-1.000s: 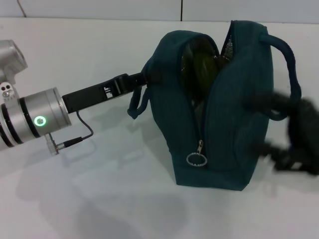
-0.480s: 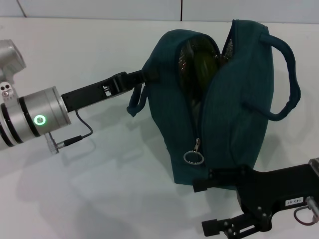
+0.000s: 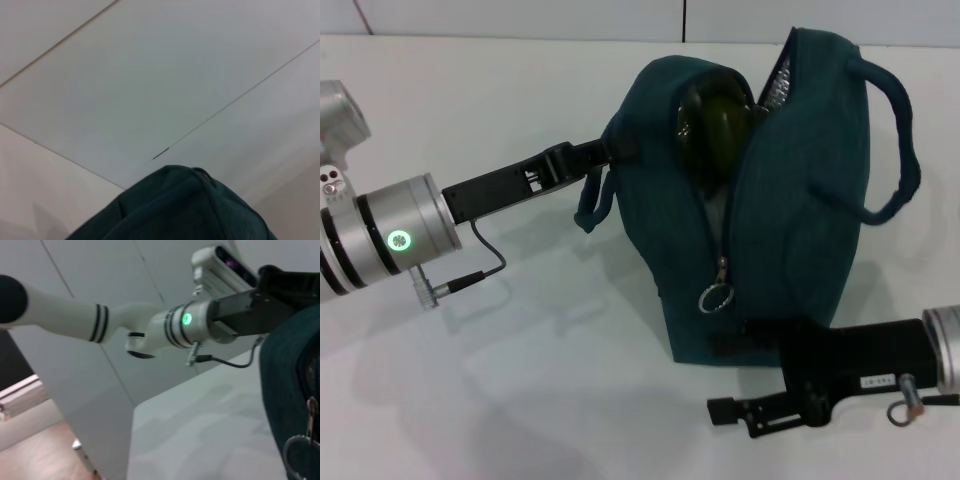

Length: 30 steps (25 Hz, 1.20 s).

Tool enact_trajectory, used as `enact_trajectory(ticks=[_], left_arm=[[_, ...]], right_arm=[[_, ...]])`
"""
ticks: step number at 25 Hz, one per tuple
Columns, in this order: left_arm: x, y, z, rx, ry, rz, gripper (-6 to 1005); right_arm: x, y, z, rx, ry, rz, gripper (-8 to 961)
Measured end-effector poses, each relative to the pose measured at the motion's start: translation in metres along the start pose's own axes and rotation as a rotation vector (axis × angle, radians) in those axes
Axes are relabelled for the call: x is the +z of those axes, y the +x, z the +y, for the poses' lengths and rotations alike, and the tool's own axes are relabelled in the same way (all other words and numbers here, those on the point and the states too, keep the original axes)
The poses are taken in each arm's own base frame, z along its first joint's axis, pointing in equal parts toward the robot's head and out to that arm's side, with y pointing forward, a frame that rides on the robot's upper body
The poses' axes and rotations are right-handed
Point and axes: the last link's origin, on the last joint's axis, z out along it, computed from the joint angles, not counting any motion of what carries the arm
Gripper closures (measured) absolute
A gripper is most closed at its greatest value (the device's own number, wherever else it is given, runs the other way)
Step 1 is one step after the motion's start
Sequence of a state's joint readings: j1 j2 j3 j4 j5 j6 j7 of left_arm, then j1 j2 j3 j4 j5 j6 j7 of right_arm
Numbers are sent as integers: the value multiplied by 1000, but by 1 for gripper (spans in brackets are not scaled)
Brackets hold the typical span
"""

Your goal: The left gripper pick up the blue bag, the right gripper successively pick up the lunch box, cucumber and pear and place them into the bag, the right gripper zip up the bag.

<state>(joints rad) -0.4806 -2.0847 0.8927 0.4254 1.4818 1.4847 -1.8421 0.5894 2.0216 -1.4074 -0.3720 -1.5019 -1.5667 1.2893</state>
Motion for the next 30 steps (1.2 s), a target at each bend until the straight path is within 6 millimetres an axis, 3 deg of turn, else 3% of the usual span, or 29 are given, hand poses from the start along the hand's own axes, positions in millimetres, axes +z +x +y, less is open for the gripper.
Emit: enact_trajectory(ticks=[13,30], left_arm=[[-2,-1,-1,9,4,3,933],[-3,0,-2,11,15,7,933]], right_arm=[[-1,-15,-10,-96,100,-149,120],[-9,-11,-12,-95,175,-214,129]])
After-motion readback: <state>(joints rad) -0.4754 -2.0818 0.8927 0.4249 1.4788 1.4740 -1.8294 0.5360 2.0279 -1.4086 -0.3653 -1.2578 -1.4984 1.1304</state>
